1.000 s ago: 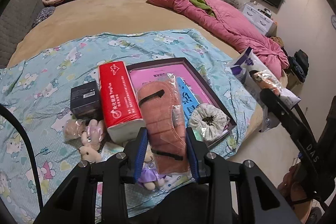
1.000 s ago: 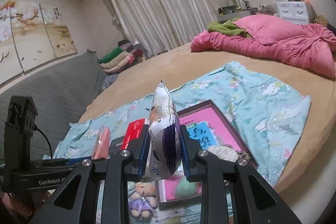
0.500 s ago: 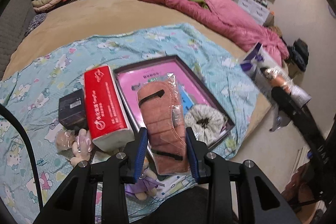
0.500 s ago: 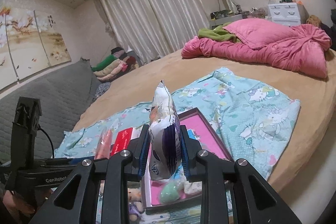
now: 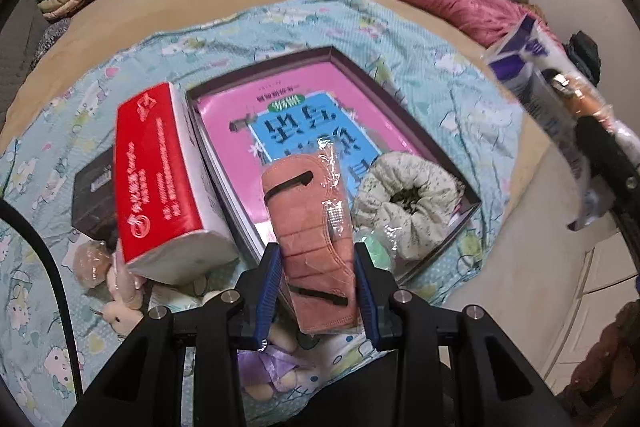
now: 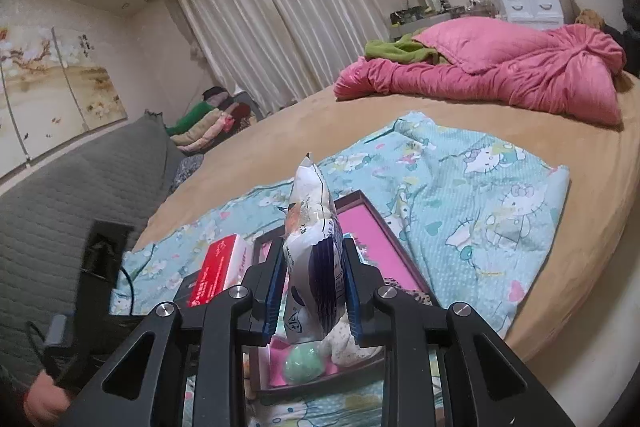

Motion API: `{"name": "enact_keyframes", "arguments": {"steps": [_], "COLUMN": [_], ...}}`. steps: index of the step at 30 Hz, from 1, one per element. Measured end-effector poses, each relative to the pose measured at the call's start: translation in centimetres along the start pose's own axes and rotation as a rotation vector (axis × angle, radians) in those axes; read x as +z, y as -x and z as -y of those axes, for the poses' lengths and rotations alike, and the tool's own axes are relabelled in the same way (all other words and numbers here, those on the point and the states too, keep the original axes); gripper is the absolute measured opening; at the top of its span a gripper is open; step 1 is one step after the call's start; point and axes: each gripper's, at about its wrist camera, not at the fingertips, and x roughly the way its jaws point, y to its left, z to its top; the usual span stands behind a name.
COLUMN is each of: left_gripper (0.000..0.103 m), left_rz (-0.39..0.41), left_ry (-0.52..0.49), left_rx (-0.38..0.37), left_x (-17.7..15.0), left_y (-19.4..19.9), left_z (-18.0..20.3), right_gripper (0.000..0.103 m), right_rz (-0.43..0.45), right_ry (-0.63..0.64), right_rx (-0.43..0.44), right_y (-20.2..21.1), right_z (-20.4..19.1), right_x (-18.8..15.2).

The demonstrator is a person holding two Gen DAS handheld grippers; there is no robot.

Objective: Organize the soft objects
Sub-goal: 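Carry the pink bag over the tray with the left tool while the right tool drops the packet in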

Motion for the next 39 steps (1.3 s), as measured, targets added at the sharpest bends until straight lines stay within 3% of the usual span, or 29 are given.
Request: {"name": "enact_keyframes", "arguments": {"steps": [16,30,39], "left_gripper": [0.036,0.036,0.036], "left_rz": [-0.077,-0.071,-0.062], "left_ry": [-0.003,-0.012,0.001], "left_rx": [-0.004,-0.012,-0.028], "left_x": [-1.0,-1.4,-1.6], "left_y": [-3.6,-4.6,-4.8], "left_z": [0.3,0.9,0.5], "right_gripper": [0.027,0.027,0.027], "right_rz": [-0.041,-0.071,-0.180], "right_ry": [-0.018,-0.001,-0.013], "right_rx": [0.014,0.047,0.060], "right_y": [-2.1,-3.5,-6.8], "right_z": [0.6,0.7,1.1], "right_x": [-1.0,-1.8,-3.0]}}
